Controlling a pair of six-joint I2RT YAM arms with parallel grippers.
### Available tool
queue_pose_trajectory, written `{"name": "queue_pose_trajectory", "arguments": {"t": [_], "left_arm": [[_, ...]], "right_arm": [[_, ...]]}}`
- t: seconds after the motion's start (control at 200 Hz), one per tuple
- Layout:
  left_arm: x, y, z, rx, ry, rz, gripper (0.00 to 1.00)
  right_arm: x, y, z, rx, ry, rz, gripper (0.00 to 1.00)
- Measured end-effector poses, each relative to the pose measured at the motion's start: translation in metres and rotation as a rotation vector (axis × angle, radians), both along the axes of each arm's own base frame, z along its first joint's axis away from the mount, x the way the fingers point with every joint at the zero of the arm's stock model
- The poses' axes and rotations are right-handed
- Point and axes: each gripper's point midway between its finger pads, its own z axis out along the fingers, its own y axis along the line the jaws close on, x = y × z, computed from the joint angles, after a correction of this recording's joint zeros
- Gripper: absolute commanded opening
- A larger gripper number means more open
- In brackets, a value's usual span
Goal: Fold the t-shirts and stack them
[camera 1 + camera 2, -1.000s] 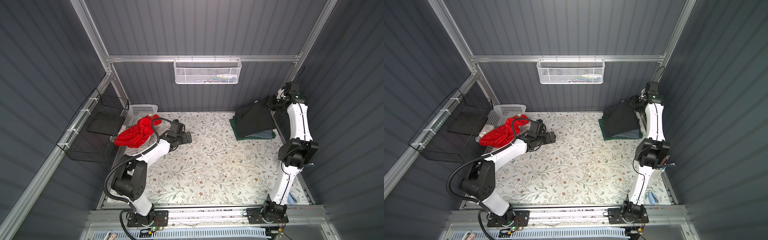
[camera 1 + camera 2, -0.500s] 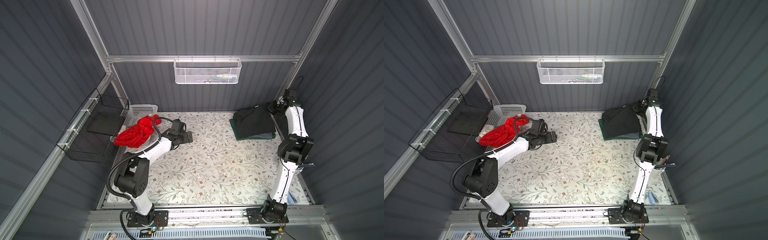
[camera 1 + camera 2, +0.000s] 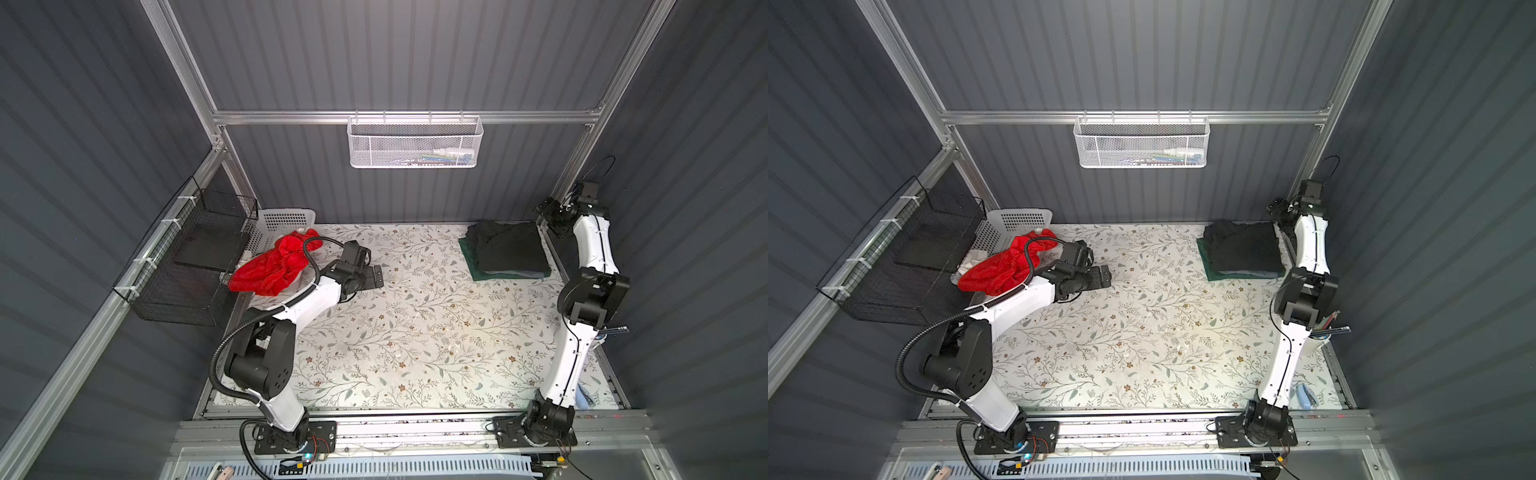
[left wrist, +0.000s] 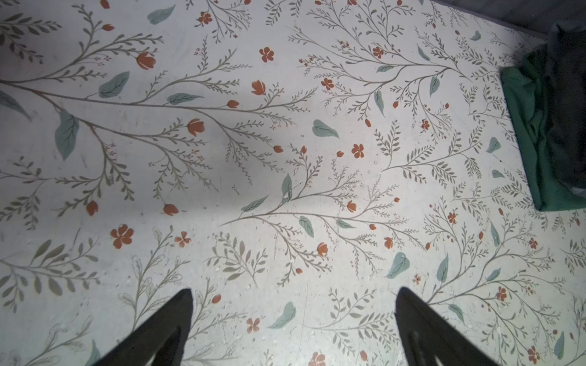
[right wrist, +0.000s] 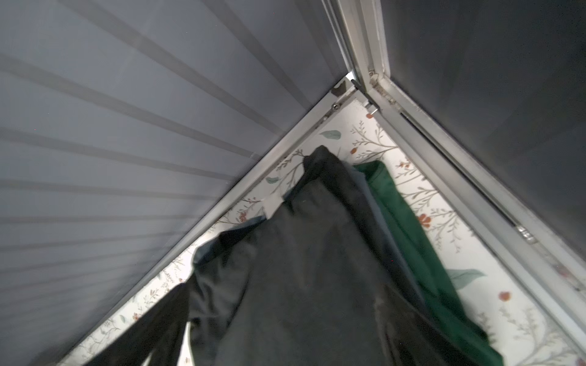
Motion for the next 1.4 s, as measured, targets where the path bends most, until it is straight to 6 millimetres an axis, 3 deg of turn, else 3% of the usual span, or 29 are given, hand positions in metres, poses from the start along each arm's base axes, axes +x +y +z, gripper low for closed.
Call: {"name": "queue_pose_trajectory", "arguments": {"t": [0.13, 0.2, 0.54, 0.655, 0.765, 0.92, 1.035, 1.401], "left_arm": [[-0.009, 0.007, 0.009, 0.003, -0.025, 0.011, 1.00], [-0.011, 0.011, 0.015, 0.005, -0.042, 0.018, 1.00], [-0.029, 0.045, 0.058, 0.085, -0.204, 0.074, 1.00], [-0.033, 0.061, 0.065, 0.153, -0.284, 0.093, 1.00], [-0.038, 0.090, 0.054, 0.283, -0.360, 0.158, 1.00], [-0.046, 0.144, 0.024, 0.457, -0.386, 0.291, 1.00], [-0.046, 0.171, 0.012, 0.507, -0.408, 0.379, 1.00], [-0.032, 0.192, -0.045, 0.586, -0.376, 0.389, 1.00]], "right_arm": [[-0.016, 0.010, -0.021, 0.013, 0.061, 0.011, 0.97], [-0.024, 0.018, -0.023, 0.009, 0.076, 0.022, 0.98], [-0.083, 0.093, 0.031, -0.091, -0.030, 0.115, 0.99], [-0.110, 0.122, 0.036, -0.150, -0.065, 0.156, 0.99], [-0.142, 0.143, 0.030, -0.219, -0.106, 0.187, 0.99], [-0.191, 0.133, 0.012, -0.322, -0.173, 0.138, 0.99], [-0.219, 0.119, 0.001, -0.398, -0.220, 0.083, 0.99], [-0.255, 0.096, -0.028, -0.578, -0.310, -0.003, 0.99]]}}
